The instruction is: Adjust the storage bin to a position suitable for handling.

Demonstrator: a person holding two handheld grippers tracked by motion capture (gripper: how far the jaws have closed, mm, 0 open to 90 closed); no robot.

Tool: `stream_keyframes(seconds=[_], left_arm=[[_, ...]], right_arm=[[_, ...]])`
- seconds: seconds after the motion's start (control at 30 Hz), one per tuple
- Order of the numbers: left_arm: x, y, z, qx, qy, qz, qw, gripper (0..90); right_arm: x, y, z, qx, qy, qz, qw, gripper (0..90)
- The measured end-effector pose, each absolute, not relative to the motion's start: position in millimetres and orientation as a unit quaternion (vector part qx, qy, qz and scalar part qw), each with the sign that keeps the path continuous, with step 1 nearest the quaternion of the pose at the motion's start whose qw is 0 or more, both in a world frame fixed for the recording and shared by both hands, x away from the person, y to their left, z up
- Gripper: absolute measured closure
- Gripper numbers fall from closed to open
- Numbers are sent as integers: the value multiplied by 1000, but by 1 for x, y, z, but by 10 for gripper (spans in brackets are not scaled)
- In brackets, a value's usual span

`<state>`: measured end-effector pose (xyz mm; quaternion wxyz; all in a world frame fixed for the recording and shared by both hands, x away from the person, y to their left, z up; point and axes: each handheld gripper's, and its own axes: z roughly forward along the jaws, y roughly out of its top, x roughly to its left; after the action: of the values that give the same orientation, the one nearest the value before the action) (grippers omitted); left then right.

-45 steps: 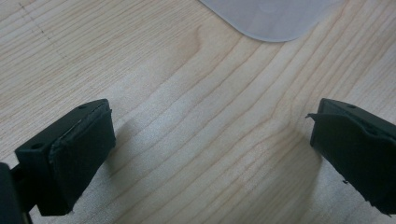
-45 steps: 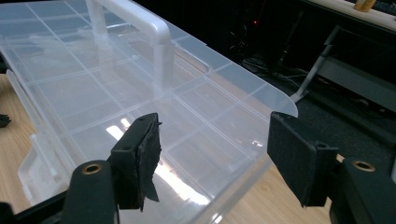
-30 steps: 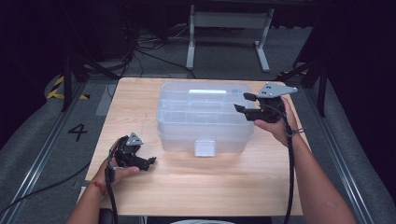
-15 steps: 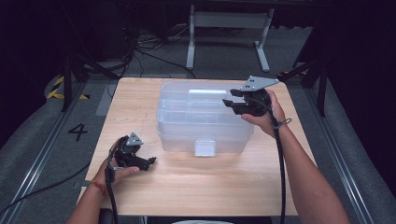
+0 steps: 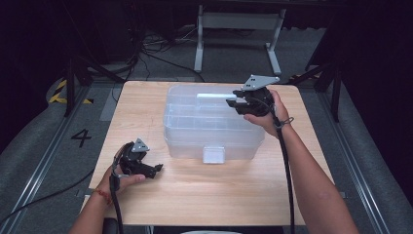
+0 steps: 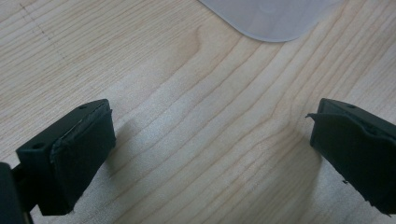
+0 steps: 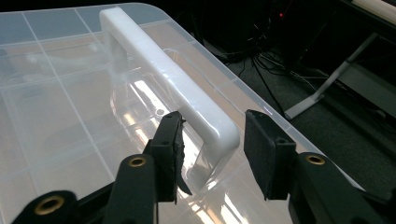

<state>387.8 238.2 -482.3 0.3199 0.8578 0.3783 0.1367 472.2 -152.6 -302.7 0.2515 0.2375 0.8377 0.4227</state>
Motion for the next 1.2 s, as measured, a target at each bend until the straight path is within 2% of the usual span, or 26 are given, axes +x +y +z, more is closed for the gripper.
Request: stream_keyframes(seconds=[0.27, 0.3, 0.37, 0.4, 0.43, 0.47, 0.5, 0.57, 0.67, 0.73, 1.03, 1.2], left_arm=[[388, 239, -481, 858, 380, 134, 318, 23], [388, 239, -479, 858, 376, 145, 319, 54], [387, 238, -477, 854, 380, 139, 327, 186], [387, 237, -476, 856, 377, 139, 326, 221], [386, 235, -473, 859, 368, 143, 325, 200], [385, 233, -471, 861, 359, 138, 334, 219], [383, 231, -469, 862, 349, 141, 341, 315], [381, 228, -465, 863, 341, 147, 342, 291], [378, 225, -459, 858, 337, 155, 355, 315], [376, 225, -453, 855, 330, 177, 357, 341], [368, 218, -422, 831, 316, 197, 413, 416], [366, 213, -415, 830, 309, 203, 418, 436]], right_arm=[[475, -149, -304, 238, 845, 407, 254, 656], [475, -148, -304, 237, 845, 406, 254, 670], [475, -147, -303, 233, 847, 403, 256, 684], [475, -147, -303, 233, 847, 402, 257, 684], [475, -146, -303, 235, 847, 401, 258, 684], [475, -146, -302, 236, 847, 399, 259, 685], [475, -146, -302, 236, 848, 398, 258, 685], [477, -146, -302, 238, 848, 397, 257, 685], [477, -145, -301, 239, 849, 395, 257, 685], [477, -145, -300, 238, 851, 393, 256, 686], [479, -144, -297, 245, 849, 391, 258, 685], [480, -143, -294, 246, 851, 384, 259, 685]])
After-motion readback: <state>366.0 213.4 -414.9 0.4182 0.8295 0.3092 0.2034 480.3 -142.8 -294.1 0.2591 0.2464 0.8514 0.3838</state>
